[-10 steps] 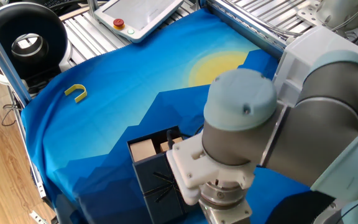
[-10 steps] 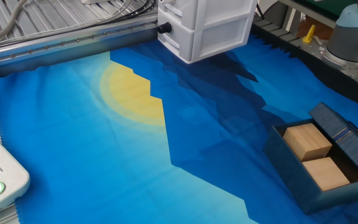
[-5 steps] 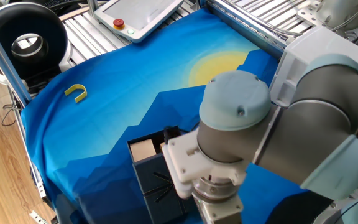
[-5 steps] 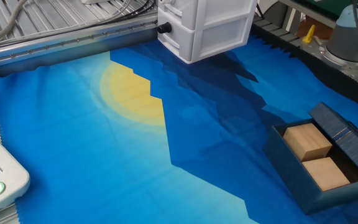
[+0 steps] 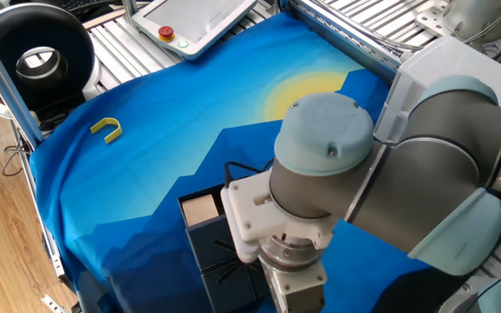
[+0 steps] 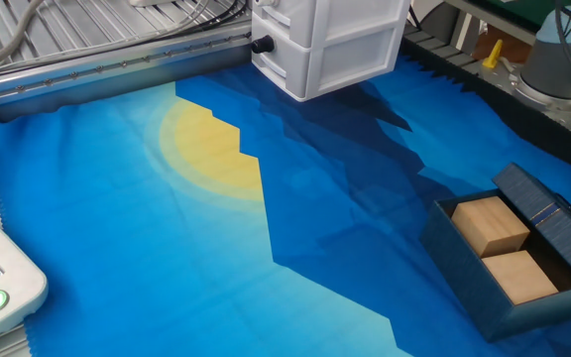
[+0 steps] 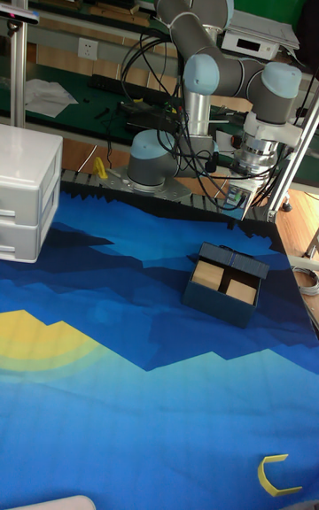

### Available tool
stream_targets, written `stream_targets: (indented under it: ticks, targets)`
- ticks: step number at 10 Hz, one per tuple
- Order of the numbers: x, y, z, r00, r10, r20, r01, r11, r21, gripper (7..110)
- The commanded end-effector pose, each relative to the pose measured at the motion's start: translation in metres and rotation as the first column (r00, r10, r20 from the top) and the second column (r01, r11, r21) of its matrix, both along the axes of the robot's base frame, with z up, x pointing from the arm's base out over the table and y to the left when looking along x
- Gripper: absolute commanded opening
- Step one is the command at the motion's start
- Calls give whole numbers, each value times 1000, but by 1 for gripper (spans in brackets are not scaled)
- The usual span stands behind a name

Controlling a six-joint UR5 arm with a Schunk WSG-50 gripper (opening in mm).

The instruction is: Slide the outer casing onto the gift box

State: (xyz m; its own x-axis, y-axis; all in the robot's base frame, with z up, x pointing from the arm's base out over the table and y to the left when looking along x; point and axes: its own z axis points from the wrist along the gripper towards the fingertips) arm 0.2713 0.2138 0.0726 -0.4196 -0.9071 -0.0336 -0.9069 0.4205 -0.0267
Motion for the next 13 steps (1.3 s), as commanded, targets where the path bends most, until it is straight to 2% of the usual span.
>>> stream_targets:
  ticks: [1,2,3,4,5,6,7,8,9,10,11,12,13]
  targets:
    - [-7,7,3,998,-46,-41,47,999,26,7]
    - [-22,23,4,995,-11,-99,20,996,89,7]
    - [-31,33,6,991,40,-131,-22,991,133,7]
    - [-35,36,7,987,81,-137,-60,987,150,7]
    - [-33,36,7,988,80,-130,-60,987,151,7]
    - [-11,37,6,999,6,-54,2,989,149,7]
    - [-3,35,6,999,-28,-27,32,990,139,7]
    - [-1,29,5,1000,-23,-16,24,993,115,7]
    - [-5,33,5,1000,9,-30,-5,991,132,7]
    - [-4,34,5,1000,-10,-27,13,991,136,7]
    - [-5,42,-1,999,-41,-24,44,988,146,7]
    - [-11,58,-20,999,-31,-25,35,987,156,7]
    - [-10,62,-35,1000,1,-8,0,988,152,7]
